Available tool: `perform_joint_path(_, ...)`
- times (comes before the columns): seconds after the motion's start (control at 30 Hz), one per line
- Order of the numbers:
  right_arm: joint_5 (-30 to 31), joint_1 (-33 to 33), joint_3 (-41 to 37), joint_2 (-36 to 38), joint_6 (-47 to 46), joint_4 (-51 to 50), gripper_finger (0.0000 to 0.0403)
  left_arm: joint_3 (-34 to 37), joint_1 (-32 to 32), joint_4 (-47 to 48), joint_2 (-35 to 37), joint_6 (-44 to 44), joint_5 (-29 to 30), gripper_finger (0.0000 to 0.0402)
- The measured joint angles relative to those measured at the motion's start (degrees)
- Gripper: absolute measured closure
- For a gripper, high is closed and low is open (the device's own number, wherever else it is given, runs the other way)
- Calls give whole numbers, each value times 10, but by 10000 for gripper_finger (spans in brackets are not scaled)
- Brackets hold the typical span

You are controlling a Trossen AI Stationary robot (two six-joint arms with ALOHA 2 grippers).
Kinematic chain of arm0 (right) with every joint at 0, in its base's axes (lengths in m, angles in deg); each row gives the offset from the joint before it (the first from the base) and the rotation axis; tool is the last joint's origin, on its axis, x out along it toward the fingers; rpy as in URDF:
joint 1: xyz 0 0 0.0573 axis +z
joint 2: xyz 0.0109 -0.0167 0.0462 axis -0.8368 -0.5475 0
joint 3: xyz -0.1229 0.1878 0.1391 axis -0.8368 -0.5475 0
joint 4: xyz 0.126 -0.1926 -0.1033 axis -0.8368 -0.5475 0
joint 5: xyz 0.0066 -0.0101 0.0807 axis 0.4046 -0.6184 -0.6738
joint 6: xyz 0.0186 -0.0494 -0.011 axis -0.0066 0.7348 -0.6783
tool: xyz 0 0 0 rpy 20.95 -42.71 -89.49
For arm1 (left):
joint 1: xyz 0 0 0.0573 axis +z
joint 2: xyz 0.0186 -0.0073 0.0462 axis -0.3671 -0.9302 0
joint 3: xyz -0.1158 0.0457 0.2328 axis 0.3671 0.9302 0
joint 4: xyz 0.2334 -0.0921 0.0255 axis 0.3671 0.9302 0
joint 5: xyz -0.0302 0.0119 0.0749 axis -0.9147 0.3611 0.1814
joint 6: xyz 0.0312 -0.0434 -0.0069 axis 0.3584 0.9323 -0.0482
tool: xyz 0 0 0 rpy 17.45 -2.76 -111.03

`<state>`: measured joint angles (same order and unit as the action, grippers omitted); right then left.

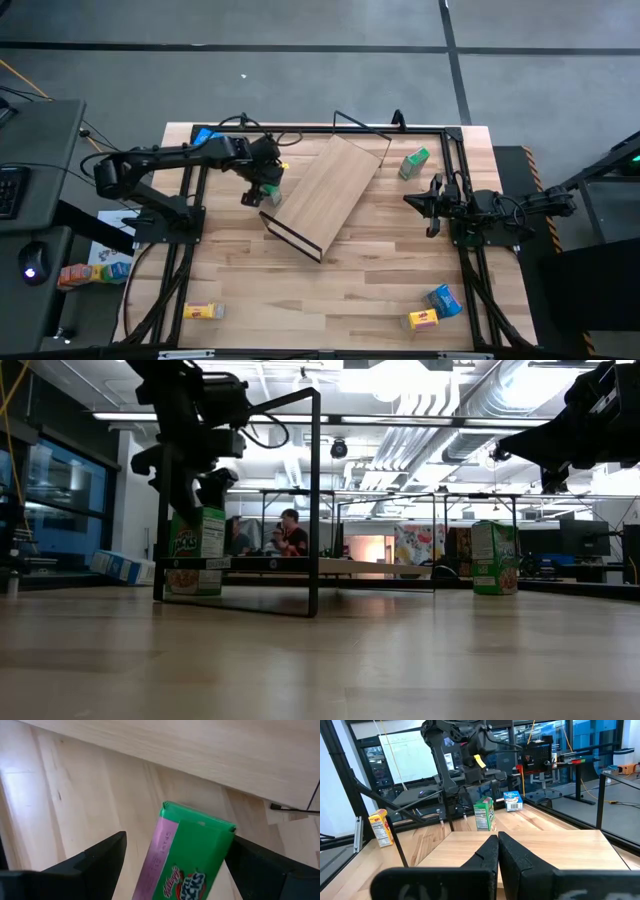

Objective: Stack cereal on shelf
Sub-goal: Put the left green cereal box on the shelf

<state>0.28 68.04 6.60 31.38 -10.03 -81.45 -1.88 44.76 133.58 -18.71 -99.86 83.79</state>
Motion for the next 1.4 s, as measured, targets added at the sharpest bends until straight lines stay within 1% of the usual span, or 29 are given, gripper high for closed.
perform_joint_path(0.17, 0, 0, 0, 0, 0, 0, 403, 0, 0, 0, -23, -14, 1, 87)
perform_joint_path(0.4, 0, 0, 0, 0, 0, 0, 403, 0, 0, 0, -49, -11, 3, 87)
perform_joint_path(0.57, 0, 0, 0, 0, 0, 0, 403, 0, 0, 1, -58, -16, 4, 87)
perform_joint_path(0.67, 0, 0, 0, 0, 0, 0, 403, 0, 0, 3, -58, -18, 15, 90)
perform_joint_path(0.77, 0, 0, 0, 0, 0, 0, 403, 0, 0, 4, -58, -19, 16, 102)
perform_joint_path(0.93, 0, 0, 0, 0, 0, 0, 403, 0, 0, 4, -58, -19, 18, 138)
perform_joint_path(1.1, 0, 0, 0, 0, 0, 0, 403, 0, 0, 4, -58, -19, 54, 166)
perform_joint_path(1.23, 0, 0, 0, 0, 0, 0, 403, -17, 0, 10, -58, -15, 85, 172)
perform_joint_path(1.4, 0, 0, 0, 0, 0, 0, 403, -47, 0, 12, -57, -4, 87, 172)
